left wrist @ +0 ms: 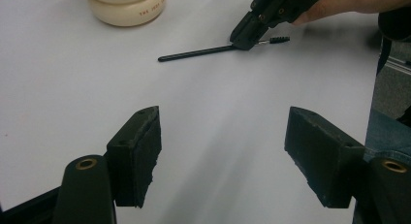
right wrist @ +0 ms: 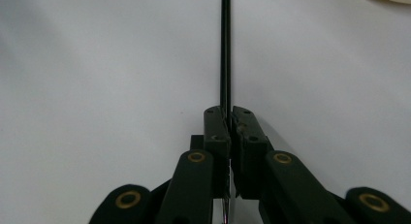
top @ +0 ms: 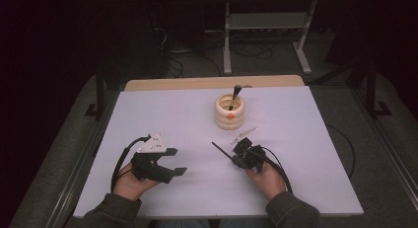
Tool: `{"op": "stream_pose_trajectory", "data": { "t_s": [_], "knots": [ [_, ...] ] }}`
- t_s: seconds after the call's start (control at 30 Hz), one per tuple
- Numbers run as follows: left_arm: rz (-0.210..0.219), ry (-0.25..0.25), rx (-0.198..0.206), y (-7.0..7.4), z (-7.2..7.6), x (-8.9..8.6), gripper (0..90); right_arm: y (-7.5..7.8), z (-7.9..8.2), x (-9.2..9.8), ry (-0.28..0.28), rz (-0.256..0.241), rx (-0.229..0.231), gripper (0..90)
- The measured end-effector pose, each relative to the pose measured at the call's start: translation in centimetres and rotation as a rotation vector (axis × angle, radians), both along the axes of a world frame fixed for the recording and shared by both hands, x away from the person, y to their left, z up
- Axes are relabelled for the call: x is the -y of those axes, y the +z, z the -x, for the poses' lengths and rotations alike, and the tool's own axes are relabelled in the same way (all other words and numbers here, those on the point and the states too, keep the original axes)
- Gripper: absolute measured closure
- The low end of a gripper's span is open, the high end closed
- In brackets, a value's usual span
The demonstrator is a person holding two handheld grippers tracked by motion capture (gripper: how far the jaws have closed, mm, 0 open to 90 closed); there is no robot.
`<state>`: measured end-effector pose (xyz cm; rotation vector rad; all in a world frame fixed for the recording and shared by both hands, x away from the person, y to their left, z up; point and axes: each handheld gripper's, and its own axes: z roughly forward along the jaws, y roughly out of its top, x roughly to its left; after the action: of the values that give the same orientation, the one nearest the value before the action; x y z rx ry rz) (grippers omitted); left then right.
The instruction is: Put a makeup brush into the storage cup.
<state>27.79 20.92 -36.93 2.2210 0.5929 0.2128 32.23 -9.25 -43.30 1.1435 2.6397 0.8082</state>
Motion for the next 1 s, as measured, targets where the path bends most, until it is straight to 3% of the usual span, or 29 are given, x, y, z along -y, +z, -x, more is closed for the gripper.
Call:
{"op": "stream_pose_trajectory", "data": {
  "t_s": [0.2, 0.57, 0.83, 1.0],
  "knots": [
    [0.0, -0.003, -0.001, -0.1, -0.1, 0.0, 29.0, 0.0, -0.2, 0.4, 0.001, -0.036, -0.025, 85.2],
    [-0.007, -0.011, -0.002, -0.2, -0.1, 0.2, 29.1, 0.7, -0.1, 0.9, 0.017, -0.078, -0.027, 85.3],
    [-0.01, -0.011, -0.006, -0.2, -0.1, 0.3, 29.0, 0.1, -0.3, 0.4, 0.038, -0.017, -0.047, 85.0],
    [-0.005, -0.009, -0.006, -0.2, -0.1, 0.3, 29.0, 0.4, -0.8, -0.1, 0.037, 0.017, -0.092, 83.2]
  ]
}}
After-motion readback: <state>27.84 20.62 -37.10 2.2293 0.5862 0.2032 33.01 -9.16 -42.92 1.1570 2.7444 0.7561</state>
